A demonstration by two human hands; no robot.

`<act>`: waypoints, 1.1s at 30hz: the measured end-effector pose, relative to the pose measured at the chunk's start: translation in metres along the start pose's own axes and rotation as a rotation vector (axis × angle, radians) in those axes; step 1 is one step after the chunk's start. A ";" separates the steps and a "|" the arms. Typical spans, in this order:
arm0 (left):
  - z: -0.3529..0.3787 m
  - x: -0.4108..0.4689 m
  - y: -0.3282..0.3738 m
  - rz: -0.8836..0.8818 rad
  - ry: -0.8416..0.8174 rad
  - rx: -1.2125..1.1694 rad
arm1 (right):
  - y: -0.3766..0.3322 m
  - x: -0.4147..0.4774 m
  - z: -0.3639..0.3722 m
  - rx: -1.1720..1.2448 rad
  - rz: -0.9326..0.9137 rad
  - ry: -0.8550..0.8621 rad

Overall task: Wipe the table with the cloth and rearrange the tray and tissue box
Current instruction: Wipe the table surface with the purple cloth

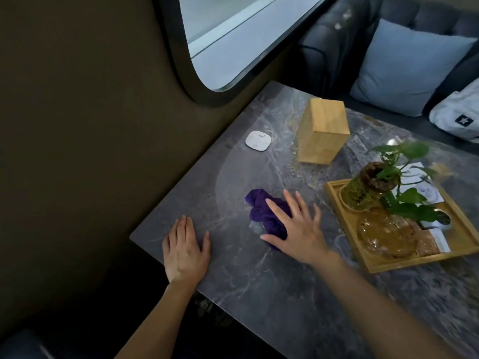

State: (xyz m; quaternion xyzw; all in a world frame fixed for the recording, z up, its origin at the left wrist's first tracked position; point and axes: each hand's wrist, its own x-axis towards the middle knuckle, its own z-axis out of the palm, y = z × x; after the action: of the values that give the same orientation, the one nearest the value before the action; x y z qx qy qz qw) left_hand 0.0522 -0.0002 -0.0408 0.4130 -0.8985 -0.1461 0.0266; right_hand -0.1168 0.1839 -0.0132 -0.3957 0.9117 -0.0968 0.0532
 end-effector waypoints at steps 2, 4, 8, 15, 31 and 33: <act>0.000 0.001 0.001 0.001 0.021 0.007 | 0.002 0.002 0.009 0.029 0.050 0.018; -0.001 0.000 0.001 0.006 0.043 0.020 | -0.005 0.007 0.017 0.136 0.154 0.095; 0.001 0.000 0.001 -0.003 0.063 0.005 | -0.031 0.022 0.029 0.314 0.324 0.275; 0.005 0.003 -0.002 -0.030 0.094 -0.081 | -0.059 0.013 0.028 0.454 -0.185 0.215; 0.001 0.000 0.001 -0.059 0.134 -0.137 | 0.017 0.035 -0.039 0.423 -0.040 0.142; 0.000 0.001 0.001 -0.057 0.148 -0.134 | 0.036 0.050 -0.037 0.276 0.084 0.217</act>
State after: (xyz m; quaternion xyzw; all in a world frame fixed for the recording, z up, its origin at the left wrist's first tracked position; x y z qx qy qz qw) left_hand 0.0511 0.0000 -0.0406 0.4454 -0.8702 -0.1757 0.1161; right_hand -0.1830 0.1767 0.0143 -0.3333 0.9060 -0.2606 0.0125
